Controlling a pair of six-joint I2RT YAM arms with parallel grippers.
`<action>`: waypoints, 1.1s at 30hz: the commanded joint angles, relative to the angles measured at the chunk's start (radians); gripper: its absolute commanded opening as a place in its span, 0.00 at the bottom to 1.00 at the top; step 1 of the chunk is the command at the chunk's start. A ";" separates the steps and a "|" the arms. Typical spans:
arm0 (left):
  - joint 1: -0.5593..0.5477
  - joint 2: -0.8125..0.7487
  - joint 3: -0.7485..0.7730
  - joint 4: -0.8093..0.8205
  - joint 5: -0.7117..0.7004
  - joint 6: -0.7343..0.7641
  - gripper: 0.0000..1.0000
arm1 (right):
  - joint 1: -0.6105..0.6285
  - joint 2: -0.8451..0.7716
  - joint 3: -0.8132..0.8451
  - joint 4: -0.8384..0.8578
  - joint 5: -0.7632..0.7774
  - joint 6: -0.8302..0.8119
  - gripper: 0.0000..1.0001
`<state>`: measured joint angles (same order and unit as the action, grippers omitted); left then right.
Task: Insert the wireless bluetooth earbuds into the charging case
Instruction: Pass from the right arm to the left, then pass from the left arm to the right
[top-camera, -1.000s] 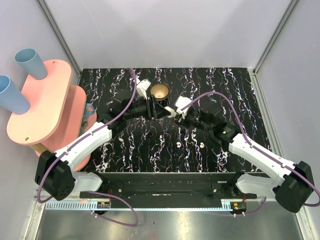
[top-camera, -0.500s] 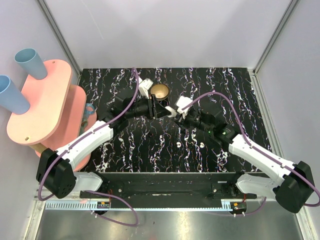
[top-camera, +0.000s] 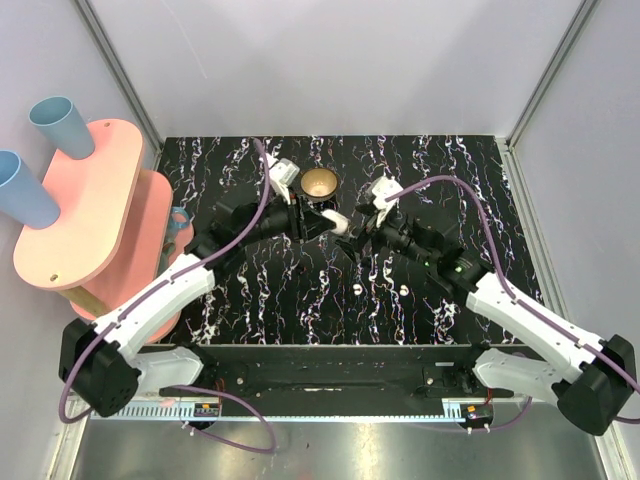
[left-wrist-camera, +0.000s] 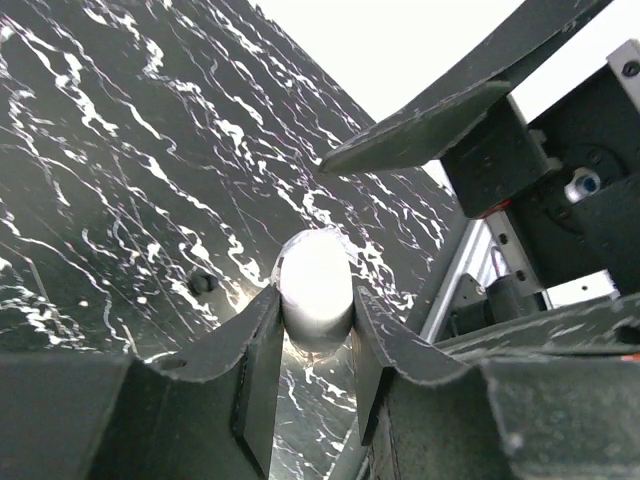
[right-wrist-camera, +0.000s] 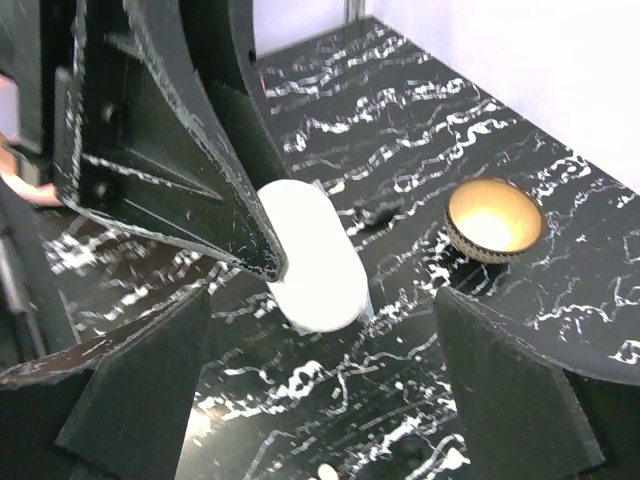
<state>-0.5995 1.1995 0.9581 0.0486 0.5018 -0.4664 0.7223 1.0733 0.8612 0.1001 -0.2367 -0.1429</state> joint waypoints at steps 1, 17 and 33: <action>-0.002 -0.089 -0.038 0.082 -0.123 0.106 0.00 | 0.012 -0.065 0.087 0.009 0.028 0.256 1.00; -0.002 -0.368 -0.417 0.698 -0.200 0.342 0.00 | -0.104 0.102 0.254 -0.031 -0.004 1.090 1.00; -0.005 -0.298 -0.449 0.893 -0.181 0.374 0.00 | -0.136 0.235 0.176 0.348 -0.325 1.493 0.99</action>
<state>-0.5995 0.8898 0.5018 0.8303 0.3164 -0.1104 0.5869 1.2980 1.0275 0.3088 -0.4747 1.2560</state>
